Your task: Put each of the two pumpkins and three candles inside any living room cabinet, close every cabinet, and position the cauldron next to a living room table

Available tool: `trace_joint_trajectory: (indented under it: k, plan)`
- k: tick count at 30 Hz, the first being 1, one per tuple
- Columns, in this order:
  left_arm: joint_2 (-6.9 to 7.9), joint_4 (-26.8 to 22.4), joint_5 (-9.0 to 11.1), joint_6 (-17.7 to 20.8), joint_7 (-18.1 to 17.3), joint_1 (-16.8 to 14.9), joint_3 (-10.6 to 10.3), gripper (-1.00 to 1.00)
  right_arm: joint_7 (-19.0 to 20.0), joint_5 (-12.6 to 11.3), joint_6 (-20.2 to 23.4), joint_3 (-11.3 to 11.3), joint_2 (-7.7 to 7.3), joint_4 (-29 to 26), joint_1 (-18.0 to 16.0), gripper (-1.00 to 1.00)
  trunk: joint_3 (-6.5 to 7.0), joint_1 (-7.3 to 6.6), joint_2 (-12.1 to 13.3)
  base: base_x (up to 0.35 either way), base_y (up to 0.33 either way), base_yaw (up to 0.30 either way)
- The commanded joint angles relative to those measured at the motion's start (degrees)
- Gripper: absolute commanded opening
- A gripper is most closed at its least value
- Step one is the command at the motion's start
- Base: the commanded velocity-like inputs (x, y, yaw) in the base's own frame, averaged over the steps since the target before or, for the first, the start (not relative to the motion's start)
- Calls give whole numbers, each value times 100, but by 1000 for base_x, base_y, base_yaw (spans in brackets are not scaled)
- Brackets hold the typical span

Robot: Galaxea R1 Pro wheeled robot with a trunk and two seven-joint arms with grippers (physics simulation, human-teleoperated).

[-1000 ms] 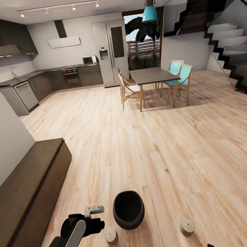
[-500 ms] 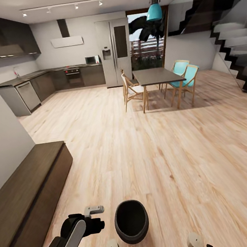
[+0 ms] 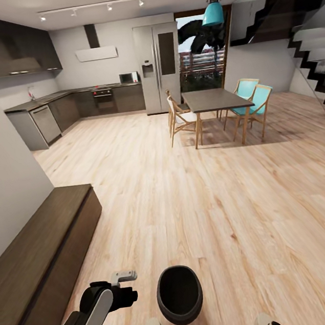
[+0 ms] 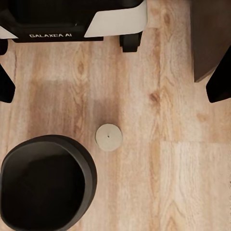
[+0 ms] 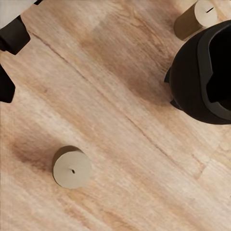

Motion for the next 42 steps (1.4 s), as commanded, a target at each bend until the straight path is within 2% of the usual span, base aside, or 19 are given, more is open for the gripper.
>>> trace_joint_trajectory:
  k: [1, 13, 23, 39, 42]
  plan:
    - [5, -4, 56, 6, 60, -6, -14, 100, 22, -61, -22, 47, -3, 3, -1, 100, -5, 0, -3, 3, 2, 104]
    - [4, -8, 56, 6, 60, -6, -17, 100, 20, -60, -30, 48, -3, 0, -1, 100, -5, 0, -3, 6, 34, 46]
    - [5, -13, 56, 6, 60, -6, -15, 100, 24, -61, -22, 48, -3, 1, -1, 100, -5, 0, -3, 31, -109, 25]
    - [-3, -93, 56, 6, 62, -6, 7, 100, 33, -56, -22, 48, -3, -1, -3, 100, -5, 0, -3, 53, 12, 0]
    - [0, -183, 53, 6, 66, -6, 26, 100, 47, -48, -15, 48, -4, -7, -3, 100, -59, 66, -123, 0, 0, 0]
